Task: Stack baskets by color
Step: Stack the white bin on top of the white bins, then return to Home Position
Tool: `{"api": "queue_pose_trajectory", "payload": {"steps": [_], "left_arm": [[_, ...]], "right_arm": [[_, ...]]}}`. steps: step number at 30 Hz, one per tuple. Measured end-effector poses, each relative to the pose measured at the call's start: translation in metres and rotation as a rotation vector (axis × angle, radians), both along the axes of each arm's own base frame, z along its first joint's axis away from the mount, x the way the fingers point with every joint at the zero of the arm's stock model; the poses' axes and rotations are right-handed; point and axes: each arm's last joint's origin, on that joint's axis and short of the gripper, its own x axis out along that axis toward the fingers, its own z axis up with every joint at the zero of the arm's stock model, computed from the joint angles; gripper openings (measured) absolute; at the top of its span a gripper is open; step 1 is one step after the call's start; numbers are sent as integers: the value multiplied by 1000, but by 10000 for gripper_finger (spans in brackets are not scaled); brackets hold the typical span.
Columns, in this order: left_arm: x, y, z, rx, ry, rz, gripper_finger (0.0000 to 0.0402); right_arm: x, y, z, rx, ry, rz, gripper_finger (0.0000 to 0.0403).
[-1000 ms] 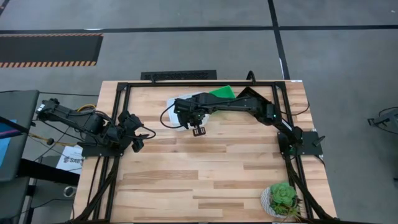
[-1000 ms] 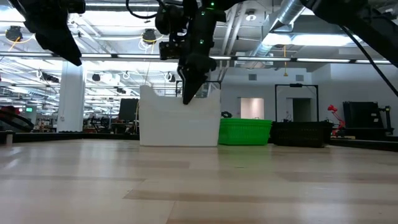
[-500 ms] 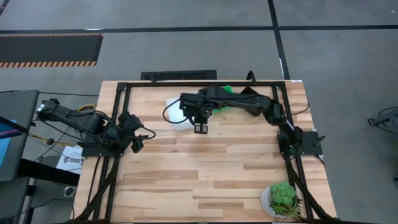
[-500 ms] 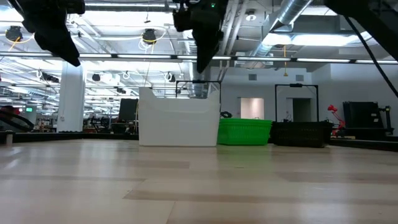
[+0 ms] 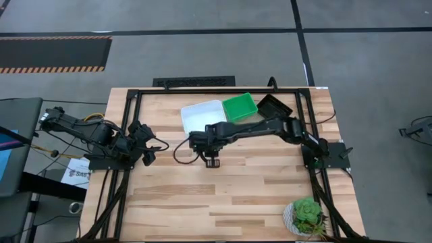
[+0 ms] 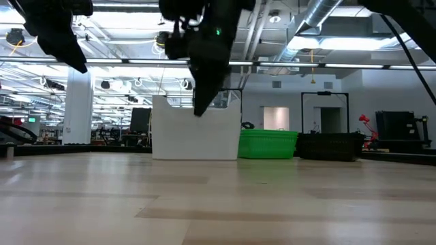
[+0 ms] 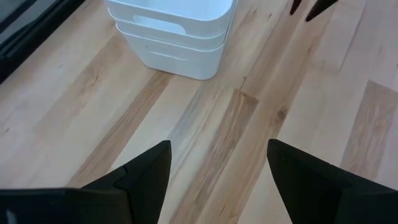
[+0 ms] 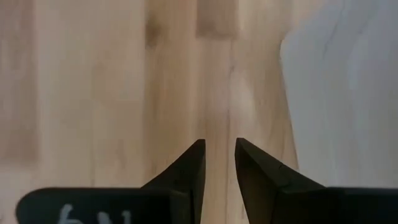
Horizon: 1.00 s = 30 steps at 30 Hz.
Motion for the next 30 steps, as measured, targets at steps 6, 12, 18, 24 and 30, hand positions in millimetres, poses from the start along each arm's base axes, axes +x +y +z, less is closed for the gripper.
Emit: {"api": "queue_pose_trajectory", "payload": {"steps": [6, 12, 18, 24, 30], "left_arm": [[0, 0, 0, 5, 2, -5, 254], [0, 1, 0, 28, -6, 6, 254], [0, 1, 0, 30, -7, 6, 254], [0, 1, 0, 32, -5, 7, 254], [0, 1, 2, 46, -22, -10, 254]], "right_arm": [[2, -30, -28, 1, -42, -84, 107], [9, -72, -30, -10, -167, -158, 107], [7, -120, -25, -25, -262, -254, 107], [6, -141, -21, -20, -320, -304, 107], [10, -120, 20, 177, -376, -199, 107]]}}
